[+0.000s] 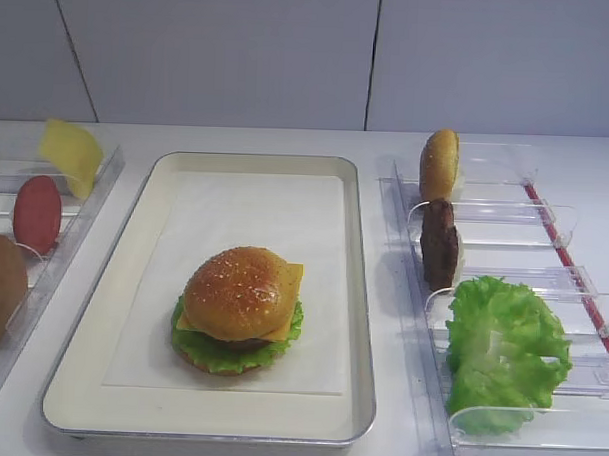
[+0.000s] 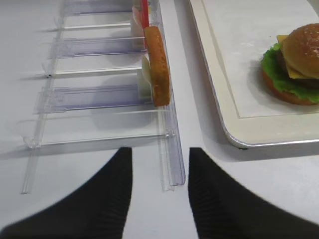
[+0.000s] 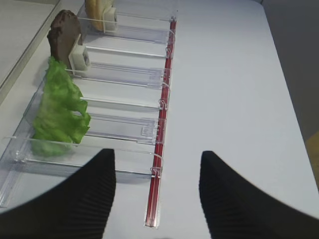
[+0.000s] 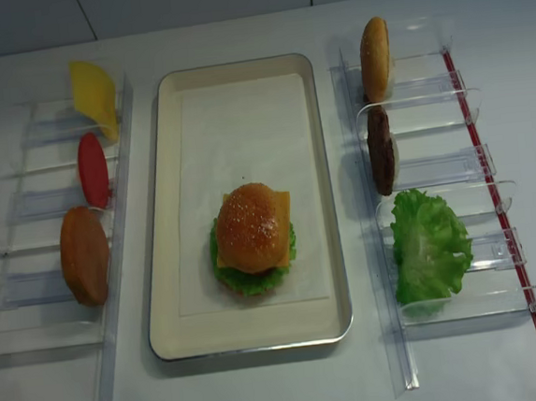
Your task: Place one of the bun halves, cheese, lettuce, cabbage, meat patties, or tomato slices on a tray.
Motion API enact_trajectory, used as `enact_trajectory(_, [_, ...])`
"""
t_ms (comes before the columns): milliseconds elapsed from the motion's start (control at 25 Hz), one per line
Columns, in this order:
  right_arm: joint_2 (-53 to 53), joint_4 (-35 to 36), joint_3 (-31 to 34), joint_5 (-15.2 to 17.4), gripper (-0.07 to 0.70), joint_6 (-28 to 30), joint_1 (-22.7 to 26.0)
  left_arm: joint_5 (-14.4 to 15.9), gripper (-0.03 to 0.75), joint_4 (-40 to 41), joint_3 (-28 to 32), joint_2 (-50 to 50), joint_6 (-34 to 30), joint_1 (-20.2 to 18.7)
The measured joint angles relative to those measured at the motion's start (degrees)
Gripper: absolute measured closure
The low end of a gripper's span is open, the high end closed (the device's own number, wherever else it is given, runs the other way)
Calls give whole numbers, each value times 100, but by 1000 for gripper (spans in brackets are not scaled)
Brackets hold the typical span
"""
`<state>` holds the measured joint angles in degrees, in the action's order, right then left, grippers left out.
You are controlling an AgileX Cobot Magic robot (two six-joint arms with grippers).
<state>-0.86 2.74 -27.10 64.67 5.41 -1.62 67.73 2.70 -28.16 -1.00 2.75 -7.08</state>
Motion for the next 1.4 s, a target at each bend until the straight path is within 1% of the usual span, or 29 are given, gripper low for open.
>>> enact_trajectory(1400, [-3,0,0,0,217,0,0,0,461,0,0,0,0,0])
